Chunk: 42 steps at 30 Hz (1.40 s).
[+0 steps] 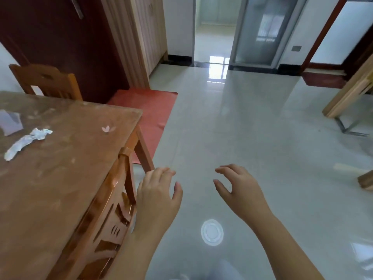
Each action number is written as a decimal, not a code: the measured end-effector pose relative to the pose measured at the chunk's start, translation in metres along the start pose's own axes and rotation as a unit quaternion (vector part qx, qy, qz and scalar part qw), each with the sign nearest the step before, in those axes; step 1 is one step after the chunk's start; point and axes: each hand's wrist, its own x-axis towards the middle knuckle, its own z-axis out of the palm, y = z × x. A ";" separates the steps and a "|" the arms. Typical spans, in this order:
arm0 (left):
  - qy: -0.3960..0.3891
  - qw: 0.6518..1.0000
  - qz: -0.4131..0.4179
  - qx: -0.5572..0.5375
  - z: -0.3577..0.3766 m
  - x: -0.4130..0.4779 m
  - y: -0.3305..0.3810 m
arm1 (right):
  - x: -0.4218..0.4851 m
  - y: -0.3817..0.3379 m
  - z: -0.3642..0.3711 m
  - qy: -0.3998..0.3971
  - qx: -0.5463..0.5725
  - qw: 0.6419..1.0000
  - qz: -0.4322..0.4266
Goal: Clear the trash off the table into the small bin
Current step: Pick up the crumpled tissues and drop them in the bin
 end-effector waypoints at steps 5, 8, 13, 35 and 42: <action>0.022 0.999 -0.028 0.023 0.041 0.080 -0.006 | 0.105 0.034 0.010 -0.030 -0.001 0.999 -0.040; 0.046 0.996 -0.062 0.033 0.057 0.136 -0.004 | 0.173 0.049 0.009 -0.042 -0.007 0.996 -0.079; 0.100 0.988 -0.107 0.053 0.066 0.217 -0.007 | 0.275 0.055 0.002 -0.064 -0.002 0.988 -0.141; 0.202 0.943 -0.246 0.098 0.076 0.505 -0.218 | 0.665 -0.086 0.164 -0.176 0.021 0.929 -0.325; 0.222 0.905 -0.354 0.082 0.085 0.542 -0.288 | 0.749 -0.142 0.230 -0.256 0.012 0.875 -0.410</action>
